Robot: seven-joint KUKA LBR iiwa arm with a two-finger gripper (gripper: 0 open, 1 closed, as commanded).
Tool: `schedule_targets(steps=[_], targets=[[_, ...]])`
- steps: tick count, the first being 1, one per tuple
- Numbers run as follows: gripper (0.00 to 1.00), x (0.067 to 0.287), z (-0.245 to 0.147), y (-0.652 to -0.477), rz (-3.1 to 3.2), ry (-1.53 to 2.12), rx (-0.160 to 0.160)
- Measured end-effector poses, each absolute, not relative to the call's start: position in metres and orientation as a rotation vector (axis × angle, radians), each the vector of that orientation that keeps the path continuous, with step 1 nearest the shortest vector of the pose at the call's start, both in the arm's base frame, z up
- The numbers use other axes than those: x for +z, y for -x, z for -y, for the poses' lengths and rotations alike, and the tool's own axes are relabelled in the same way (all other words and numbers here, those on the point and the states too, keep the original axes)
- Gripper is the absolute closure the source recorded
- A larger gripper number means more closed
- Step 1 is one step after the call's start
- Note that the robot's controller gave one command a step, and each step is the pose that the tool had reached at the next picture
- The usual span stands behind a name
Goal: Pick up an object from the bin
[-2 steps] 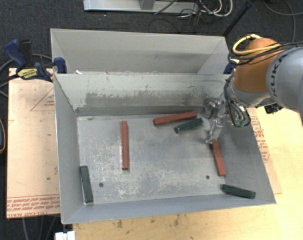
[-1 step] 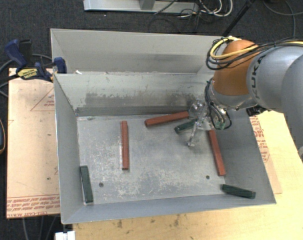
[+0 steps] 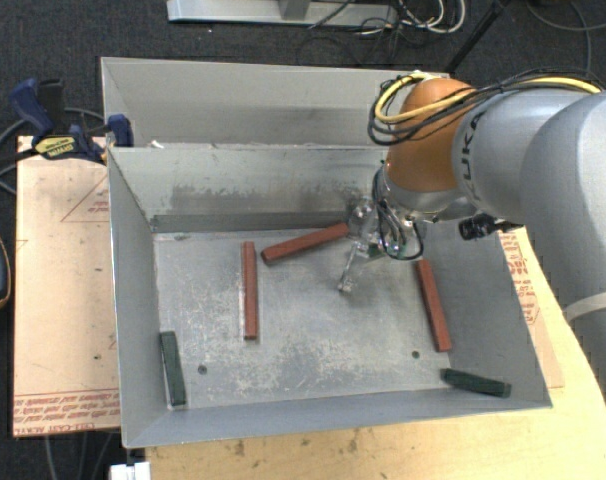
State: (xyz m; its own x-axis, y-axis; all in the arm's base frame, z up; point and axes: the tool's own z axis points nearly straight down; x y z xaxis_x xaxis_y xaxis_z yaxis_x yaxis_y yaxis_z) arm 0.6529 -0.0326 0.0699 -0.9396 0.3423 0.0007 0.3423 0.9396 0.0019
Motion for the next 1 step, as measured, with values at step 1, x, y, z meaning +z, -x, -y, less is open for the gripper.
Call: schedule_targets(steps=[1], targets=[[0.0,0.1042,-0.0345,-0.6483,3.103,0.526,-0.008]])
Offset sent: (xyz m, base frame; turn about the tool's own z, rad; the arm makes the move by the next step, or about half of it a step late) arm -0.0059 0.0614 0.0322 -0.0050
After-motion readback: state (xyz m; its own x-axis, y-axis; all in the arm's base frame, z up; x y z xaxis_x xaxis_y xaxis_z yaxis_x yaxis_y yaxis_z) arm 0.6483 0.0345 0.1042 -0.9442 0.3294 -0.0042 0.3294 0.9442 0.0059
